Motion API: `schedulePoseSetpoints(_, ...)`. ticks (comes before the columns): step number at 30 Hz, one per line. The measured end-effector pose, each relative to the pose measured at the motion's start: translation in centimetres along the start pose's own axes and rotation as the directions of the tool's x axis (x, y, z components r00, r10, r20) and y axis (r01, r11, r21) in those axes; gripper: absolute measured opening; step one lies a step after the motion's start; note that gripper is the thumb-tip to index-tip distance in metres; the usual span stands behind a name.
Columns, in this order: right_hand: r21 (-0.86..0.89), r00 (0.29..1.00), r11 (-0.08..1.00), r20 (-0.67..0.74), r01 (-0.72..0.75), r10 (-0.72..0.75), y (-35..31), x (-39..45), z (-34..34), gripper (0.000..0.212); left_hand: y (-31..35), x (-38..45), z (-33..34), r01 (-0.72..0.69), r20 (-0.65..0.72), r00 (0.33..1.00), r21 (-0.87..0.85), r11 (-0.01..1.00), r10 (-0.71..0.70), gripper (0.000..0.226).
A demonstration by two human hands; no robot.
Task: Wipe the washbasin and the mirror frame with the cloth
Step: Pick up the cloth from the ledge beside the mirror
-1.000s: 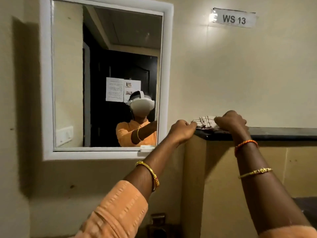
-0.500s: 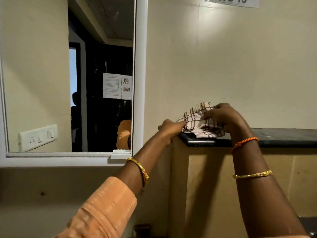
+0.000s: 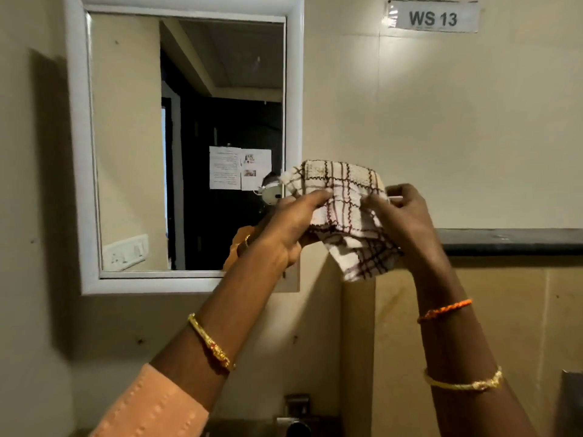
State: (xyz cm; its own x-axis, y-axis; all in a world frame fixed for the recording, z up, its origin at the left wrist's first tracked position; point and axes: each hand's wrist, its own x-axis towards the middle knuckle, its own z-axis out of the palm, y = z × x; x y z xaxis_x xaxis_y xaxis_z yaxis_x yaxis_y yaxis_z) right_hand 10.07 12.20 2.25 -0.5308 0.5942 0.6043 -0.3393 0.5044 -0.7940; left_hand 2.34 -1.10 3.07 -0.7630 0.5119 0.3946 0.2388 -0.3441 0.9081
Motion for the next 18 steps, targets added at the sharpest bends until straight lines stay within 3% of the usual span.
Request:
schedulePoseSetpoints(3, -0.246, 0.965, 0.942, -0.074, 0.229, -0.253, -1.4, -3.9, 2.8, 0.044, 0.5, -2.6, -3.1, -0.026, -0.094, 0.995, 0.069, 0.997, 0.032, 0.029)
schedulePoseSetpoints(5, -0.239, 0.932, 0.908, -0.029, 0.345, -0.361, -3.3, -6.7, 5.3, 0.041, 1.3, -4.5, -5.7, -0.04, -0.113, 0.992, 0.108, 0.993, 0.052, 0.026)
schedulePoseSetpoints(8, -0.105, 0.913, 0.912, 0.148, 0.397, -0.38, -5.1, -10.6, 9.7, 0.056, 2.8, -7.3, -9.7, -0.031, -0.108, 0.993, 0.182, 0.983, 0.051, 0.016)
schedulePoseSetpoints(12, -0.033, 0.901, 0.935, 0.278, 0.354, -0.332, -6.1, -14.2, 15.9, 0.09, 4.6, -10.1, -15.0, 0.006, -0.097, 0.995, 0.191, 0.982, 0.013, 0.029)
schedulePoseSetpoints(15, 0.118, 0.901, 0.938, 0.263, 0.326, -0.346, -6.8, -15.9, 18.8, 0.09, 5.8, -11.8, -18.1, -0.02, -0.061, 0.998, 0.23, 0.973, 0.035, 0.028)
schedulePoseSetpoints(18, 0.132, 0.893, 0.904, 0.149, 0.407, -0.424, -6.8, -16.2, 21.4, 0.078, 6.7, -12.4, -20.1, -0.053, 0.01, 0.999, 0.314, 0.948, 0.053, 0.041)
